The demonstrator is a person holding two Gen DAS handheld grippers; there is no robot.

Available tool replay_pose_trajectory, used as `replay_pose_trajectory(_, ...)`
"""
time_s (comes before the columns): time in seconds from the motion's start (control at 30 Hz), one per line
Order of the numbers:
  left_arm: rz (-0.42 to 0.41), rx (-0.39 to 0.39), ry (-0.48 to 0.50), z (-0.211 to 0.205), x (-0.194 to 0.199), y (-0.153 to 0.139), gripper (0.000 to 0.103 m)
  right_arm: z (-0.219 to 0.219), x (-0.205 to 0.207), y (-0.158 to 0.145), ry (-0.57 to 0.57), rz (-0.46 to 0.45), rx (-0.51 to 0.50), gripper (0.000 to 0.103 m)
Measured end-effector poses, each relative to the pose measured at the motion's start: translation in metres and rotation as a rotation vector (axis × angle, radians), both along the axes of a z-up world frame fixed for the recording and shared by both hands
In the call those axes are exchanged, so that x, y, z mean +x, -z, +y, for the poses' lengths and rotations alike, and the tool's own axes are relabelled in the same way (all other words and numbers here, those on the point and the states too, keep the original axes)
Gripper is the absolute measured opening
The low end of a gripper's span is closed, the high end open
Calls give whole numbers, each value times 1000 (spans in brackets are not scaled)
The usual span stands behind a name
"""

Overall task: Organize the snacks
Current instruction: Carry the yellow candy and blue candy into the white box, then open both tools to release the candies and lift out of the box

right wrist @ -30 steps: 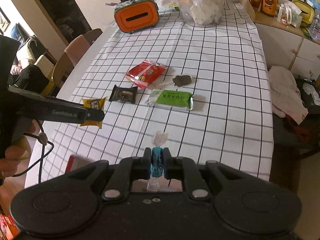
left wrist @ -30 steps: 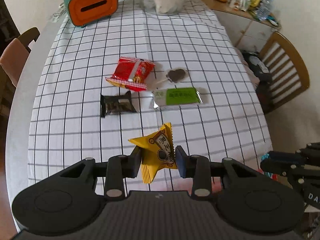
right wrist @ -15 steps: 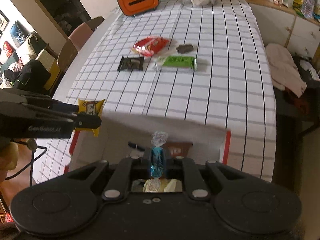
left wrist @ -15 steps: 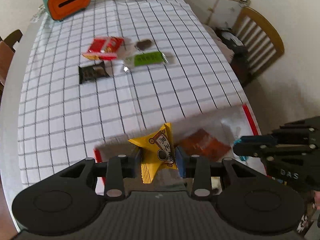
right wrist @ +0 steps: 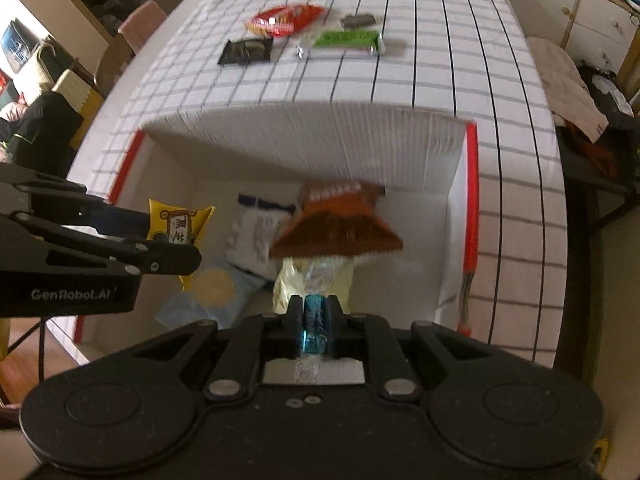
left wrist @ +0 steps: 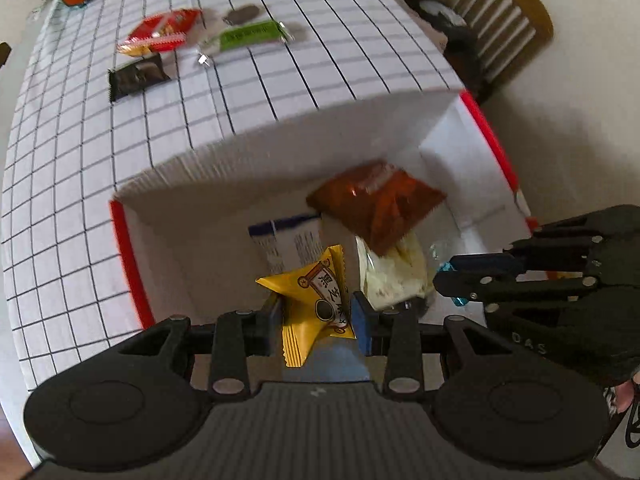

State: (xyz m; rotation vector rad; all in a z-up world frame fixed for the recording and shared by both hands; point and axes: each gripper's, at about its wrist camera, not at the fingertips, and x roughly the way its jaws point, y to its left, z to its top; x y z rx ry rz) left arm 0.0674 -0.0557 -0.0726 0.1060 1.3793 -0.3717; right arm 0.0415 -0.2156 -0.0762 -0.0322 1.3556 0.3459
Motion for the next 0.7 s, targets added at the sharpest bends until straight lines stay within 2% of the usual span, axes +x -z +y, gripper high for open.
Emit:
replay_pose_trajectory(0.37, 23, 70, 47, -17, -9, 22, 36, 6, -16, 25, -10, 42, -35, 10)
replay_pose_trajectory(0.7, 67, 107, 80, -26, -11, 32, 37, 7, -19, 29, -23, 59, -34, 11)
